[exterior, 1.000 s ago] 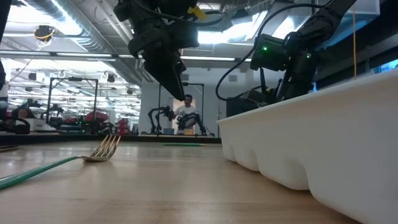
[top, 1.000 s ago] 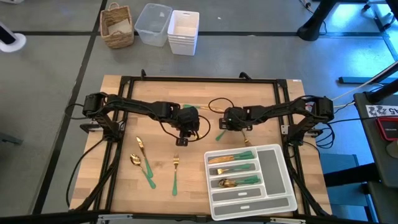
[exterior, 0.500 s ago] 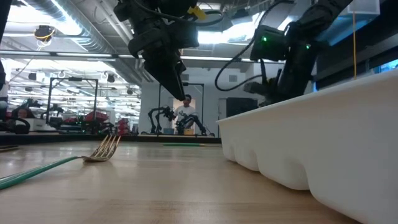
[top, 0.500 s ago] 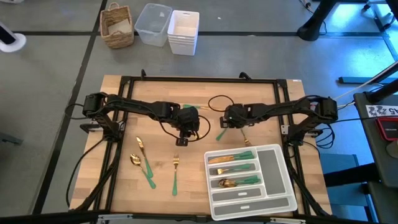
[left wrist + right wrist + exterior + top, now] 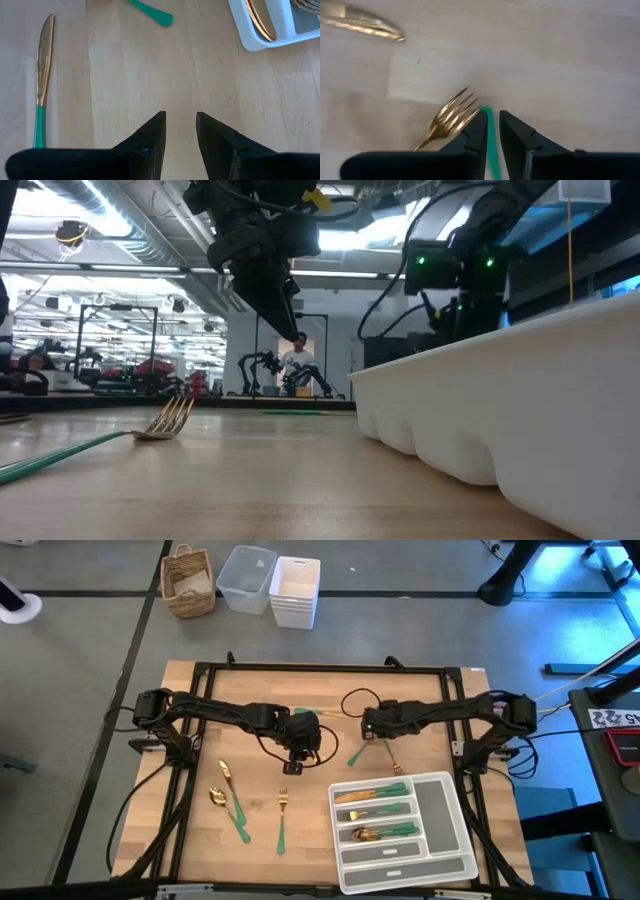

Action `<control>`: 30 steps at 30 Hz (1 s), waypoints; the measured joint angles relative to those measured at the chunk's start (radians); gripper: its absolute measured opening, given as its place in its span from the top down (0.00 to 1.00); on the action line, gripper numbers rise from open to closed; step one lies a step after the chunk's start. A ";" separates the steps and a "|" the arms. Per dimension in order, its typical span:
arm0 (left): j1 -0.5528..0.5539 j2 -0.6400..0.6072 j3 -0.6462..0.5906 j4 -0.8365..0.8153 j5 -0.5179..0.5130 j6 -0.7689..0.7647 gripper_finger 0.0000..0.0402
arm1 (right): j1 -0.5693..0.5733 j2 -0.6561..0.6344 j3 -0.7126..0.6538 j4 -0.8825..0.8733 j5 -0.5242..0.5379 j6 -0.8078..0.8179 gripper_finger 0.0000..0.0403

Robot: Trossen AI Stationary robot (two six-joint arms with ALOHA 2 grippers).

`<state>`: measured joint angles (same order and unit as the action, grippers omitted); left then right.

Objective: Sort silverware
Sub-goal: Put the top left green fork into the silverware tray

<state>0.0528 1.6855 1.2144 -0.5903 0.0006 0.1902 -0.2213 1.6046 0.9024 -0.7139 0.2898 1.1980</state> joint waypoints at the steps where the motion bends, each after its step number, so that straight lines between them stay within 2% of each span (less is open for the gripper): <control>1: 0.000 0.000 0.000 0.000 0.000 0.000 0.75 | -0.011 0.011 0.000 0.003 -0.004 -0.013 0.87; 10: 0.000 0.000 0.000 0.000 0.000 -0.003 0.75 | -0.049 0.052 0.000 0.092 -0.012 -0.070 0.87; 15: 0.000 0.000 0.000 -0.002 0.000 -0.003 0.75 | -0.056 0.092 0.000 0.237 -0.027 -0.118 0.87; 19: 0.000 0.000 0.000 -0.004 0.000 -0.003 0.75 | -0.069 0.133 0.000 0.364 -0.099 -0.172 0.87; 22: 0.000 0.000 0.000 -0.005 0.000 -0.008 0.75 | -0.069 0.139 0.001 0.435 -0.108 -0.199 0.87; 26: 0.000 0.000 0.000 -0.005 0.000 -0.011 0.75 | -0.068 0.108 0.001 0.417 -0.091 -0.209 0.87; 30: 0.000 0.000 0.000 -0.006 0.000 -0.014 0.75 | -0.052 0.060 0.001 0.408 -0.118 -0.194 0.87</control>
<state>0.0532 1.6855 1.2144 -0.5961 0.0002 0.1764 -0.2734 1.6648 0.9031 -0.3061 0.1716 1.0035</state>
